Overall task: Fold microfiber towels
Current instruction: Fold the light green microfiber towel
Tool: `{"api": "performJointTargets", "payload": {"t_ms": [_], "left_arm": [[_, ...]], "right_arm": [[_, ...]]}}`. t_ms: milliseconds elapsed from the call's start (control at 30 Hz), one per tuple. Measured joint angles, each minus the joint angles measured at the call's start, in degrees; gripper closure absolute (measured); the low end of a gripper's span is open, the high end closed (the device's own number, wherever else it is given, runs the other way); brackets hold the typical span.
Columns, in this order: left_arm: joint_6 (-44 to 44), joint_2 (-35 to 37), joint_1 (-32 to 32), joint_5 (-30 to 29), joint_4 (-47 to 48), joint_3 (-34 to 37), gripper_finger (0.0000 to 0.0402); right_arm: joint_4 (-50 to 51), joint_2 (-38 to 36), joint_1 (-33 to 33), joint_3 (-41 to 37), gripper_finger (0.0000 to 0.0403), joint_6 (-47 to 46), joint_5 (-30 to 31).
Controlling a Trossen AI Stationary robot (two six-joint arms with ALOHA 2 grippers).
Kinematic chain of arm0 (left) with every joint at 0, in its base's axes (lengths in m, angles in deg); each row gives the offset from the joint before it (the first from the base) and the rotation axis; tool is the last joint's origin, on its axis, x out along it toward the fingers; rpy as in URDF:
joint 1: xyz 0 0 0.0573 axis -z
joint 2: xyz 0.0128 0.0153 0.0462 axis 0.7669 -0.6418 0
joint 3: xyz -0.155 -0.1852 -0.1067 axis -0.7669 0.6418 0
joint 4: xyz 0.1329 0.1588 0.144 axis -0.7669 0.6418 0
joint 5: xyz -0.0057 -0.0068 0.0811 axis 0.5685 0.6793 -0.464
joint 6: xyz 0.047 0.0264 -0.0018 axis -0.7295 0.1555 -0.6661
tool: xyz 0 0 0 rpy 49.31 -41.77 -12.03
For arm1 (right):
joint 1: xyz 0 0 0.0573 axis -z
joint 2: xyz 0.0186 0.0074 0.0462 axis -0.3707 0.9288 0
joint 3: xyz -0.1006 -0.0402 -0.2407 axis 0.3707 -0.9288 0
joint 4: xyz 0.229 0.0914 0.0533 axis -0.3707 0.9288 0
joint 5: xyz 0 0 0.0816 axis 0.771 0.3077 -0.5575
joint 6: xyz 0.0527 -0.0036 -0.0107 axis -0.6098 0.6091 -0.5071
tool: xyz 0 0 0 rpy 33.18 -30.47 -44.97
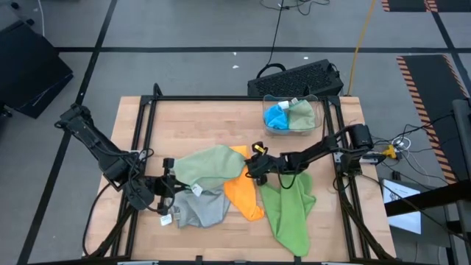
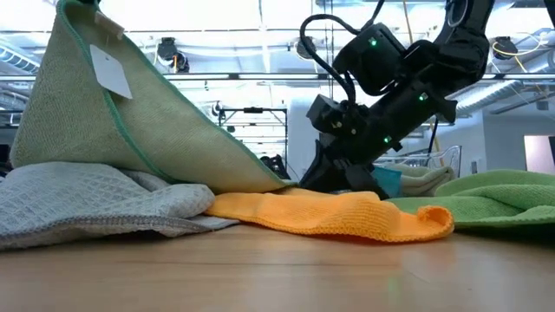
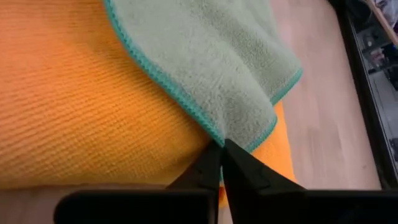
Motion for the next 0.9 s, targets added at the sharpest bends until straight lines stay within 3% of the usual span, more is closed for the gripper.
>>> {"api": "performJointTargets", "payload": {"t_ms": [233,367,500,667,733,900], "left_arm": [[-2.3,0.9,0.0,-1.9,-0.8,0.0,0.0384],[-5.9,1.8,-0.1,-5.0,-1.8,0.0,0.0393],[-12.9,3.4,-0.1,-12.8,-5.5,0.0,0.0392],[-29.4,7.2,-0.9,-23.7,-17.2,0.0,0.0386],[-37.5,9.2,-2.0,-22.7,-23.8,0.0,0.0394],[-50.3,13.3,-6.4,-10.2,-37.5,0.0,0.0387]], "right_arm": [[5.4,-7.2,-1.7,0.0,0.0399,-4.2,0.3],[7.6,-12.1,-3.3,0.0,0.0399,-6.5,4.9],[8.0,-18.3,-4.8,0.1,0.0401,-9.3,8.6],[8.1,-27.9,-6.3,2.4,0.0401,-11.2,12.5],[9.2,-31.6,-6.7,4.1,0.0402,-11.1,13.1],[18.1,-37.2,-6.8,10.7,0.0402,-10.9,13.6]]}}
